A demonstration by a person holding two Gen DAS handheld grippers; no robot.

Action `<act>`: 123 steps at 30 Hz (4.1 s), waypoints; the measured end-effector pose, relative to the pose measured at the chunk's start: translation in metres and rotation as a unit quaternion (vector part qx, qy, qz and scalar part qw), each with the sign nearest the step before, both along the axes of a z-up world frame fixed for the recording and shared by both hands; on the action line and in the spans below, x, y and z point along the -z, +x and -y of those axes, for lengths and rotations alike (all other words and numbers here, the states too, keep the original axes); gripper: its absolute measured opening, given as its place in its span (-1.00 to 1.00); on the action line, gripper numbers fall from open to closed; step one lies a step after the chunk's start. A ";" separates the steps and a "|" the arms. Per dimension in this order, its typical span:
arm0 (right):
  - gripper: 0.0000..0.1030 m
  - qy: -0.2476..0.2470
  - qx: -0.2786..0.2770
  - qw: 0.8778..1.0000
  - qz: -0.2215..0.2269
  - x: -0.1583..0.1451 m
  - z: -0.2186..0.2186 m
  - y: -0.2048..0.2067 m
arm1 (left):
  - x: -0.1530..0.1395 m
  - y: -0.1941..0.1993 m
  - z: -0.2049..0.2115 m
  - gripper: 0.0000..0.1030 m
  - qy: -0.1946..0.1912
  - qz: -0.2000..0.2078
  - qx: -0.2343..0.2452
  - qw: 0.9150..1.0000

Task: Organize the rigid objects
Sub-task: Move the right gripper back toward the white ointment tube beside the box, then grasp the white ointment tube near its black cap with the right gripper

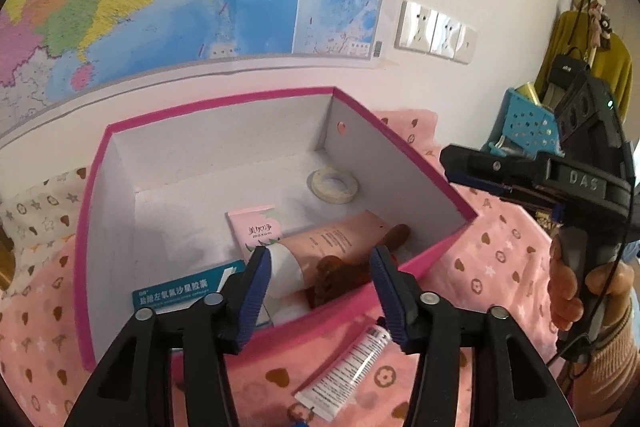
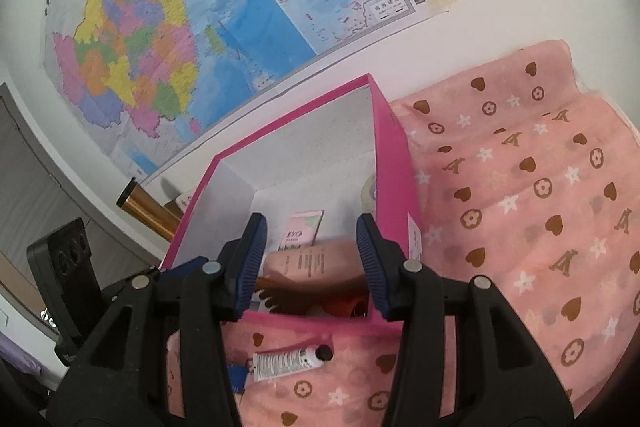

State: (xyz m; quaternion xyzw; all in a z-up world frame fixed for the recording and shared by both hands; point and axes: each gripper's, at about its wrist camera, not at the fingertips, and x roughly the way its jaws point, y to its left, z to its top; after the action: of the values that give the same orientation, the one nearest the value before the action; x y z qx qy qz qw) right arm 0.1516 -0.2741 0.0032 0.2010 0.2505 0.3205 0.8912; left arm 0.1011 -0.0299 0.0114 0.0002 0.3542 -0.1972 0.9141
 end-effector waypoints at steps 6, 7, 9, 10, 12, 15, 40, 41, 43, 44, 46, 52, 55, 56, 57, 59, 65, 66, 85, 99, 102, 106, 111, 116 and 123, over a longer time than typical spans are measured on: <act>-0.05 -0.018 -0.019 0.999 0.026 -0.001 -0.001 -0.025 | -0.011 -0.033 -0.008 0.09 -0.015 0.028 0.000 1.000; -0.05 -0.022 -0.022 0.999 0.031 0.000 -0.001 -0.030 | -0.012 -0.039 -0.010 0.09 -0.018 0.031 -0.001 0.999; -0.05 -0.032 -0.031 0.998 0.041 0.001 -0.002 -0.040 | -0.012 -0.051 -0.013 0.11 -0.024 0.034 -0.001 0.999; -0.05 -0.035 -0.035 0.998 0.045 0.002 -0.002 -0.044 | -0.011 -0.055 -0.014 0.12 -0.024 0.034 -0.002 0.999; -0.05 -0.043 -0.047 0.997 0.052 0.005 -0.003 -0.054 | -0.005 -0.065 -0.015 0.15 -0.029 0.028 0.001 0.999; -0.05 -0.056 -0.068 0.995 0.052 0.015 -0.006 -0.065 | 0.007 -0.075 -0.016 0.16 -0.043 0.008 -0.001 0.999; -0.05 -0.108 -0.084 0.988 -0.068 0.097 -0.064 -0.023 | 0.080 -0.056 -0.005 0.17 -0.032 -0.107 -0.036 0.993; -0.05 -0.109 -0.086 0.988 -0.068 0.097 -0.066 -0.023 | 0.080 -0.054 -0.002 0.17 -0.030 -0.108 -0.034 0.993; -0.05 -0.111 -0.087 0.988 -0.067 0.097 -0.067 -0.022 | 0.082 -0.050 0.003 0.17 -0.027 -0.115 -0.027 0.993; -0.05 -0.112 -0.088 0.988 -0.067 0.097 -0.068 -0.022 | 0.084 -0.048 0.005 0.17 -0.026 -0.120 -0.025 0.992; -0.05 -0.113 -0.091 0.987 -0.066 0.097 -0.070 -0.022 | 0.087 -0.047 0.009 0.17 -0.021 -0.128 -0.022 0.991; -0.05 -0.121 -0.104 0.986 -0.058 0.100 -0.071 -0.025 | 0.089 -0.045 0.017 0.17 -0.029 -0.135 -0.008 0.990; -0.08 -0.129 -0.116 0.984 -0.048 0.102 -0.070 -0.029 | 0.090 -0.045 0.021 0.17 -0.027 -0.133 -0.005 0.991; -0.10 -0.133 -0.120 0.983 -0.046 0.102 -0.070 -0.032 | 0.090 -0.046 0.021 0.17 -0.030 -0.133 -0.003 0.991; -0.10 -0.134 -0.123 0.982 -0.044 0.103 -0.069 -0.034 | 0.090 -0.046 0.021 0.17 -0.031 -0.133 -0.001 0.991; -0.10 -0.139 -0.125 0.982 -0.037 0.102 -0.067 -0.039 | 0.091 -0.045 0.022 0.17 -0.030 -0.132 -0.001 0.991; -0.10 -0.115 -0.101 0.987 -0.056 0.100 -0.060 -0.025 | 0.092 -0.048 0.021 0.17 -0.020 -0.127 0.001 0.992; -0.10 -0.114 -0.102 0.987 -0.054 0.099 -0.061 -0.023 | 0.093 -0.048 0.022 0.17 -0.019 -0.126 0.001 0.992; -0.33 -0.153 -0.109 0.981 -0.049 0.108 -0.052 -0.055 | 0.091 -0.057 0.029 0.25 -0.021 -0.115 0.033 0.993; -0.33 -0.137 -0.078 0.986 -0.058 0.110 -0.032 -0.058 | 0.086 -0.055 -0.001 0.25 -0.060 -0.122 -0.004 0.991; -0.33 -0.135 -0.079 0.986 -0.058 0.112 -0.034 -0.056 | 0.088 -0.055 0.010 0.25 -0.048 -0.124 0.008 0.991; -0.33 -0.136 -0.083 0.986 -0.059 0.113 -0.037 -0.056 | 0.091 -0.054 0.026 0.25 -0.025 -0.122 0.020 0.992; -0.32 -0.137 -0.071 0.987 -0.051 0.108 -0.036 -0.054 | 0.091 -0.054 0.030 0.25 -0.017 -0.121 0.025 0.992; -0.29 -0.136 -0.082 0.986 -0.053 0.107 -0.040 -0.048 | 0.092 -0.053 0.033 0.25 -0.009 -0.118 0.023 0.993; -0.22 -0.135 -0.082 0.986 -0.046 0.108 -0.043 -0.053 | 0.092 -0.055 0.041 0.25 -0.008 -0.113 0.026 0.993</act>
State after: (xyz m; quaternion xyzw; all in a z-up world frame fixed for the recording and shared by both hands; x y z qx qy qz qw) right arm 0.0988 -0.2309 -0.1049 0.0720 0.3484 0.3462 0.8681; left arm 0.0458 -0.0712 -0.0809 -0.0200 0.4539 -0.2226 0.8626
